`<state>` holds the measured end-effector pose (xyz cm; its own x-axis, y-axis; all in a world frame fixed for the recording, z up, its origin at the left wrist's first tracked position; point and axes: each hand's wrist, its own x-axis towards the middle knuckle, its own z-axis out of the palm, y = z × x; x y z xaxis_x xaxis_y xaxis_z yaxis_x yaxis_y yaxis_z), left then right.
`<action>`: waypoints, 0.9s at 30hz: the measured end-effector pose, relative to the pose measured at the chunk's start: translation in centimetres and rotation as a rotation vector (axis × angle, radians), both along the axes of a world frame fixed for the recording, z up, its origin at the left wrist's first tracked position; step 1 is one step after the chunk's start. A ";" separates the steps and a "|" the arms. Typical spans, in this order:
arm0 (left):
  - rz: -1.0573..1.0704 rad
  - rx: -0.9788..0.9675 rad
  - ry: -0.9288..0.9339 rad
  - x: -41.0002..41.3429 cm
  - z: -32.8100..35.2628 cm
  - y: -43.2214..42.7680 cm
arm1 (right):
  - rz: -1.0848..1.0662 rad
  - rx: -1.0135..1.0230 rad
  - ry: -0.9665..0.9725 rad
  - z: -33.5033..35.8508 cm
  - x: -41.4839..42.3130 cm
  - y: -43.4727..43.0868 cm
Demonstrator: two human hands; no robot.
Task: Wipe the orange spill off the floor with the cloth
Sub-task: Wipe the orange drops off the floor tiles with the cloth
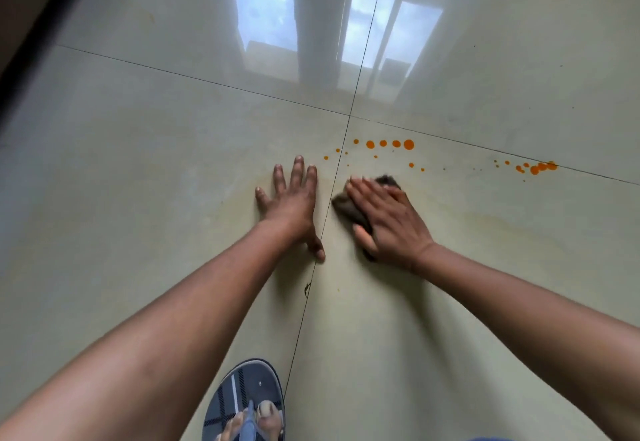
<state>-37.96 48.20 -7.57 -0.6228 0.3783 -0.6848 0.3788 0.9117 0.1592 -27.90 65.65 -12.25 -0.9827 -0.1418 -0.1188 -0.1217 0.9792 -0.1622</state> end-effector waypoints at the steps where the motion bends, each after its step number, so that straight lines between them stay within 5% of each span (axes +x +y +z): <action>1: 0.016 0.003 0.005 0.0 -0.2 0.0 | -0.044 -0.008 -0.005 -0.1 -2.1 -0.8; 4: 0.072 -0.008 0.014 0.1 -0.5 0.0 | 0.048 0.019 -0.024 -0.2 -8.0 -2.7; 9: 0.125 -0.058 -0.038 -0.3 -0.5 0.7 | -0.272 -0.032 0.019 0.1 -10.8 -1.5; 13: 0.115 -0.070 -0.068 -0.4 -0.6 0.9 | 0.145 0.010 -0.025 -0.4 -7.8 -1.1; 17: 0.088 -0.100 -0.056 -0.5 -0.7 1.3 | -0.415 -0.065 0.014 0.1 -11.0 0.4; 22: 0.063 -0.151 -0.044 -0.8 -0.6 1.9 | 0.195 -0.015 -0.052 0.5 -4.4 1.7; 25: 0.040 -0.162 0.036 -0.8 -0.8 2.2 | -0.419 -0.066 0.012 0.6 -8.2 4.4; 27: 0.000 -0.197 0.035 -0.9 -0.5 2.7 | -0.463 -0.044 0.020 0.6 -8.1 2.2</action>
